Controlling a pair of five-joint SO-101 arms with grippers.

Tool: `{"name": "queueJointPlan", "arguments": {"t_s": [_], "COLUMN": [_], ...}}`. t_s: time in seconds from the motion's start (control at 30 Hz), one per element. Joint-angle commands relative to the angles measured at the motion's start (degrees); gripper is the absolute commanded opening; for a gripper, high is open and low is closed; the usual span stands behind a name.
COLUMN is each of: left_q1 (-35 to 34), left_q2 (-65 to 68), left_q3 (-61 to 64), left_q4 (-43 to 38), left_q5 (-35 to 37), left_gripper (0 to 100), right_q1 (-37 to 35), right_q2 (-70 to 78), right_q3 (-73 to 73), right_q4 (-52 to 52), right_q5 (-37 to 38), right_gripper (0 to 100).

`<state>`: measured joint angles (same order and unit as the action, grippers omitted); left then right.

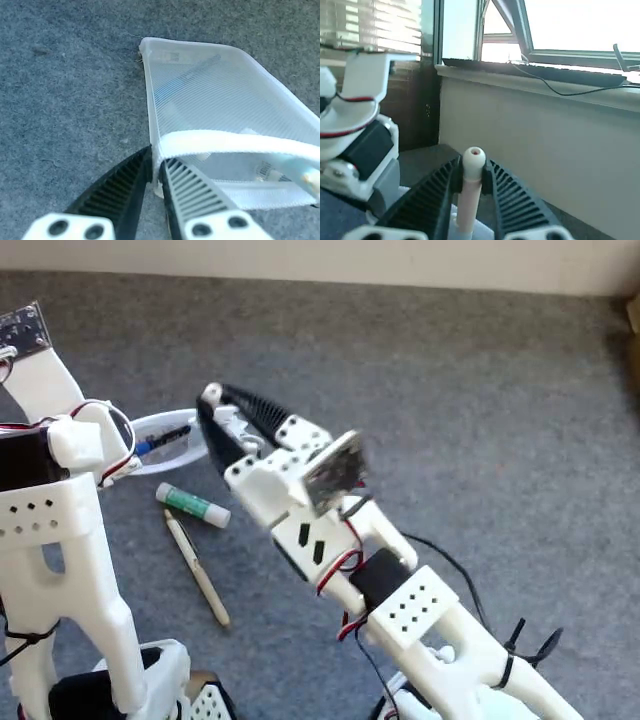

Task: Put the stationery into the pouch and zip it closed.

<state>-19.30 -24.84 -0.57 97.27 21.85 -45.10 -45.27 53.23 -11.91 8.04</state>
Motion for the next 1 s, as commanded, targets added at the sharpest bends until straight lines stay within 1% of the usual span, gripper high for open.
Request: {"name": "queueJointPlan", "arguments": {"t_s": [0.0, 0.13, 0.3, 0.37, 0.53, 0.73, 0.93, 0.97], "left_q1": [-0.66, -0.66, -0.66, -0.66, -0.66, -0.66, -0.66, -0.75], "left_q2": [-0.92, -0.92, -0.66, -0.66, -0.48, -0.48, -0.48, -0.48], "left_q3": [0.13, 0.13, 0.13, 0.13, 0.13, 0.13, 0.04, 0.04], "left_q4": [-1.23, -1.14, -1.23, -1.32, -1.32, -1.41, -2.20, -2.20], "left_q5": [0.09, 0.09, 0.00, -0.44, -0.97, -0.97, -0.97, -0.97], "left_gripper": [1, 1, 1, 1, 1, 1, 1, 1], "right_q1": [-2.59, -4.44, -4.44, -4.44, -4.09, -4.35, -4.18, -4.18], "right_q2": [-0.57, -0.66, -0.75, -0.75, -2.51, -9.27, -14.90, -15.78], "right_q3": [0.92, 3.03, 3.38, 3.38, 5.67, 8.84, 8.48, 8.40], "right_q4": [-1.19, -1.19, -1.01, -0.75, -0.75, -0.22, 13.32, 15.08], "right_q5": [6.42, 11.34, 11.87, 11.78, 11.96, 11.87, 11.60, 10.64], "right_gripper": [0.5, 0.5, 1.3, 4.7, 19.1, 19.8, 19.8, 19.8]}}
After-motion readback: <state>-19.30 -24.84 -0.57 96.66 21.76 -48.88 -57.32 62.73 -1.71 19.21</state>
